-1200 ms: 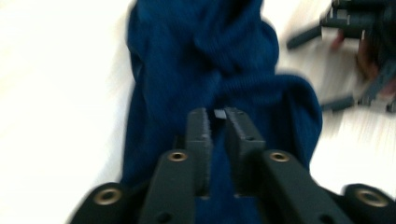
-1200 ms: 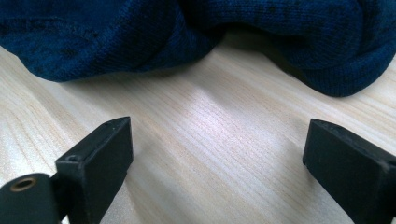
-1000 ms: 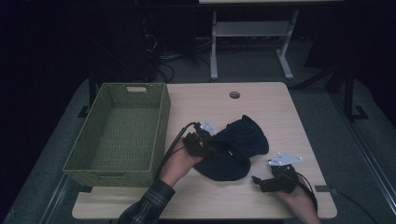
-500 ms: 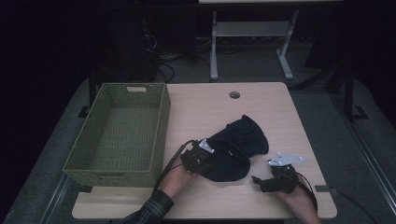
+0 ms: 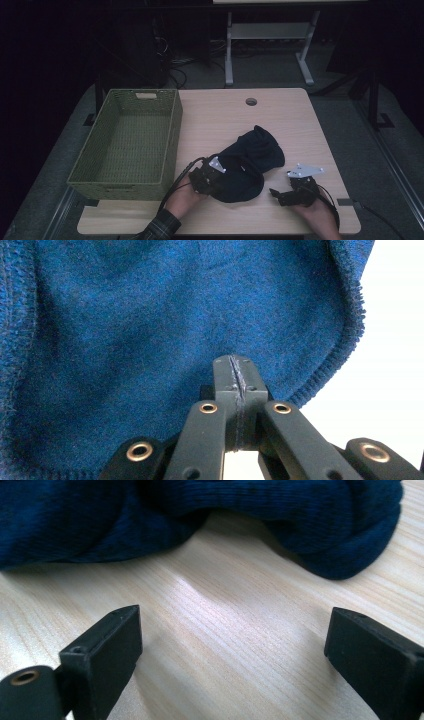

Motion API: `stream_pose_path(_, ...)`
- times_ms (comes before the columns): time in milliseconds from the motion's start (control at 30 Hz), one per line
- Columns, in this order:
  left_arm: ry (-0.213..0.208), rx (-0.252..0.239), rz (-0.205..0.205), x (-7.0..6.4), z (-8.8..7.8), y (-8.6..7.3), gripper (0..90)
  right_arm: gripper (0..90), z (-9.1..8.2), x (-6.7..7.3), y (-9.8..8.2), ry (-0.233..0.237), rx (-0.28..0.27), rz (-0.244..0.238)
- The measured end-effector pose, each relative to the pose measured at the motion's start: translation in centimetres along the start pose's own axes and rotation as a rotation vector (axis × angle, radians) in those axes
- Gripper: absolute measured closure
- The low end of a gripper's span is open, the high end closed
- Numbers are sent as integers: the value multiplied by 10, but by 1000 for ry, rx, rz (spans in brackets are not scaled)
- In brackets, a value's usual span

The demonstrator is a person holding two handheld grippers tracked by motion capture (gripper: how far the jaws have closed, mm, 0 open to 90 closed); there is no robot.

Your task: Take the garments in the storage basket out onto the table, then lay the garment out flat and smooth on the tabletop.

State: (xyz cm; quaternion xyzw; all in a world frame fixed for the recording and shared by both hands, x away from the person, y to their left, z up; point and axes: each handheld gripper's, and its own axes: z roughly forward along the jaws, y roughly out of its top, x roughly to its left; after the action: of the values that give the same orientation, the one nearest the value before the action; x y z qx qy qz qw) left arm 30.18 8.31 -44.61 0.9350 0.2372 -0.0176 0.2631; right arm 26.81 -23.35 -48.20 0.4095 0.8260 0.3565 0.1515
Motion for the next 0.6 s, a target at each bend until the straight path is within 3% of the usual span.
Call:
stream_pose_path(100, -10, -13, -25, 0, 0, -2, 899, 80, 0, 1, 0, -1, 0, 2)
stream_pose_path(267, 1, -10, -19, -1, 1, -2, 899, 81, 0, 1, 1, -4, 6, 5)
stream_pose_path(333, -3, -3, -10, 0, 0, -1, 899, 126, -2, 3, 5, -2, 45, -1)
stream_pose_path(367, -5, -2, -12, 0, 0, -1, 899, 137, -2, 3, 6, 8, 41, -16)
stream_pose_path(433, -7, -8, -22, 0, 1, -1, 899, 137, -4, 3, 7, 19, 48, 3)
stream_pose_path(600, -12, -5, -21, 0, 1, -1, 899, 142, -11, -1, 13, 3, 35, 1)
